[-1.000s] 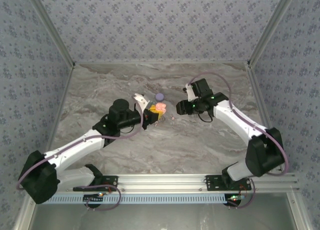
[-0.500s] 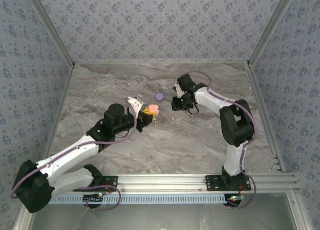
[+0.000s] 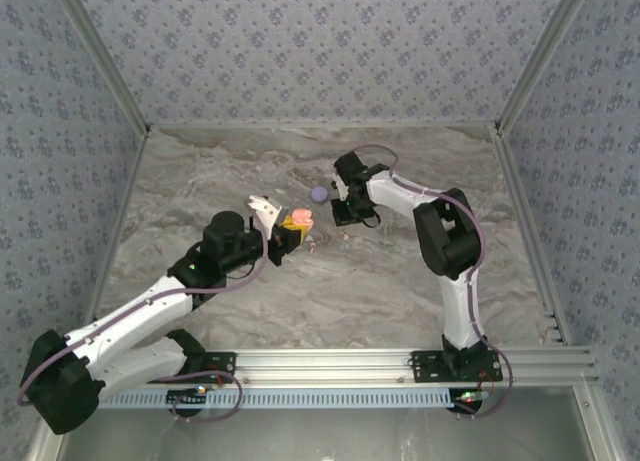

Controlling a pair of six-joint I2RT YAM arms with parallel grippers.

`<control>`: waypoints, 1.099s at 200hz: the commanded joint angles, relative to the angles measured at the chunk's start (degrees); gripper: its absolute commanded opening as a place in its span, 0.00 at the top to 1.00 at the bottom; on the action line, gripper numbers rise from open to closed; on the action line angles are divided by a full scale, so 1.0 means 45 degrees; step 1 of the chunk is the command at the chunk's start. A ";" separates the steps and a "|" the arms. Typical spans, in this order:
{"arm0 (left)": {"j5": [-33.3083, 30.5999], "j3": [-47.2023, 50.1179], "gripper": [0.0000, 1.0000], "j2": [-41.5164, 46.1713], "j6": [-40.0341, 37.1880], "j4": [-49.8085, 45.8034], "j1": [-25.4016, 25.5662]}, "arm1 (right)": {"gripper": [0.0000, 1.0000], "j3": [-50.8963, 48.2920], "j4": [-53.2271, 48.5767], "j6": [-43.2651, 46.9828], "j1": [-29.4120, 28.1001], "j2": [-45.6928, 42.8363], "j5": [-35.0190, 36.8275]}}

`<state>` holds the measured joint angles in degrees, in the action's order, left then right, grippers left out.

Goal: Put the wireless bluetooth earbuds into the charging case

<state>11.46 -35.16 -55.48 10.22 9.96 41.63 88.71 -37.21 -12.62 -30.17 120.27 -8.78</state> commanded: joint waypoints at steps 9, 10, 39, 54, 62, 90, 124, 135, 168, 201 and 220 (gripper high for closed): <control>-0.0063 0.0077 0.82 0.0256 0.0209 0.0006 0.0061 | 0.84 0.0549 -0.0889 0.0319 -0.0144 0.0506 0.0436; -0.0065 0.0088 0.82 0.0268 0.0210 0.0010 0.0064 | 0.84 0.0555 -0.0900 0.0322 -0.0137 0.0513 0.0451; -0.0066 0.0161 0.82 0.0369 0.0230 0.0024 0.0080 | 0.84 0.0740 -0.1138 0.0435 -0.0237 0.0749 0.0359; -0.0056 0.0193 0.82 0.0396 0.0218 -0.0010 0.0069 | 0.84 0.0849 -0.1315 0.0632 -0.0321 0.0827 0.0162; -0.0082 0.0205 0.82 0.0424 0.0228 -0.0007 0.0080 | 0.84 0.0883 -0.1442 0.0787 -0.0394 0.0851 0.0066; -0.0141 0.0239 0.82 0.0464 0.0230 -0.0065 0.0075 | 0.84 0.1021 -0.1913 0.1156 -0.0560 0.1022 -0.0233; -0.0162 0.0260 0.82 0.0504 0.0232 -0.0085 0.0082 | 0.84 0.1061 -0.2352 0.1576 -0.0790 0.1086 -0.0353; -0.0158 0.0254 0.82 0.0532 0.0241 -0.0122 0.0079 | 0.84 0.1082 -0.2535 0.1789 -0.0909 0.1067 -0.0392; -0.0210 0.0271 0.82 0.0618 0.0244 -0.0249 0.0072 | 0.84 0.1166 -0.3179 0.2339 -0.1210 0.1029 -0.0282; -0.0307 0.0272 0.82 0.0708 0.0250 -0.0379 0.0071 | 0.85 0.1124 -0.3676 0.2700 -0.1427 0.0974 0.0061; -0.0313 0.0273 0.82 0.0777 0.0280 -0.0425 0.0075 | 0.84 0.1037 -0.3762 0.2746 -0.1469 0.0849 0.0302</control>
<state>10.83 -34.00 -53.65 10.63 8.34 41.65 93.32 -48.45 -2.07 -35.92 123.48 -8.34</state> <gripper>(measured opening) 0.201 0.155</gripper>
